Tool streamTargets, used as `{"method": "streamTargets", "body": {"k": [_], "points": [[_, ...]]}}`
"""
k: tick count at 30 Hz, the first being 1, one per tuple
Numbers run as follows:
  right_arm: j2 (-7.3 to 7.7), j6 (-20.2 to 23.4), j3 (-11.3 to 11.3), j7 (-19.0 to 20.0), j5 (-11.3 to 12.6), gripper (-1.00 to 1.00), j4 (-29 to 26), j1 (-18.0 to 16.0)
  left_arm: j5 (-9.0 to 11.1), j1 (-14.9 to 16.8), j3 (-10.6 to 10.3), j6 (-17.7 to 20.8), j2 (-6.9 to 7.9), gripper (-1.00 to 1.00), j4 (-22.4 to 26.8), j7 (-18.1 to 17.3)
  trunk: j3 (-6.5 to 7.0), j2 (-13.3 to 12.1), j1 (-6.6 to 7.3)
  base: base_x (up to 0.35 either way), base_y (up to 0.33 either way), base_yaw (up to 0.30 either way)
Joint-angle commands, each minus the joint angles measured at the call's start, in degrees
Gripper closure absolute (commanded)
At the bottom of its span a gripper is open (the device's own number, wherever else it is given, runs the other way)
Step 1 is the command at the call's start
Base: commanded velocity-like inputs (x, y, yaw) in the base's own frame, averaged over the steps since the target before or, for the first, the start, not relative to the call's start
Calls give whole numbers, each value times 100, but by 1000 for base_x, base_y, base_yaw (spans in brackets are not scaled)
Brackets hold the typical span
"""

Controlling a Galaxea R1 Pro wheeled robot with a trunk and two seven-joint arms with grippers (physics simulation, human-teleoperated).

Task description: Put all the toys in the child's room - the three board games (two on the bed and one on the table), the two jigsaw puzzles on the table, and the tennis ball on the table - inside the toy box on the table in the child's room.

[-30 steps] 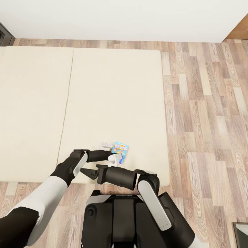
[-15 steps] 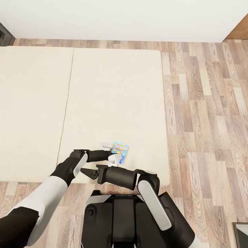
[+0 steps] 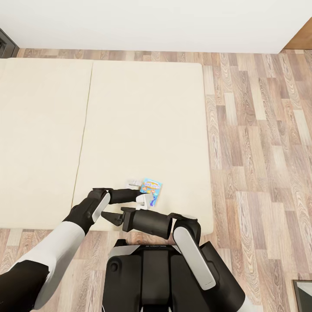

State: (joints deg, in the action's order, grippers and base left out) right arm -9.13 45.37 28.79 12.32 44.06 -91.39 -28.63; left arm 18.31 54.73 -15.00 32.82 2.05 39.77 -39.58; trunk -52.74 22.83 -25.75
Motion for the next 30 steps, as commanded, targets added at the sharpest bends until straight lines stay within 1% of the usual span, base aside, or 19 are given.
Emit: {"method": "streamTargets", "body": {"k": [1, 30], "points": [[-2, 25, -6, 25, -20, -100, -2, -2, 50, 3, -21, 40, 6, -100, 4, 11, -6, 9, -3, 0, 0, 0], [-2, 25, 12, 24, -20, -100, -2, -2, 50, 3, -12, 40, 13, -100, 4, 11, -6, 9, -3, 0, 0, 0]]}}
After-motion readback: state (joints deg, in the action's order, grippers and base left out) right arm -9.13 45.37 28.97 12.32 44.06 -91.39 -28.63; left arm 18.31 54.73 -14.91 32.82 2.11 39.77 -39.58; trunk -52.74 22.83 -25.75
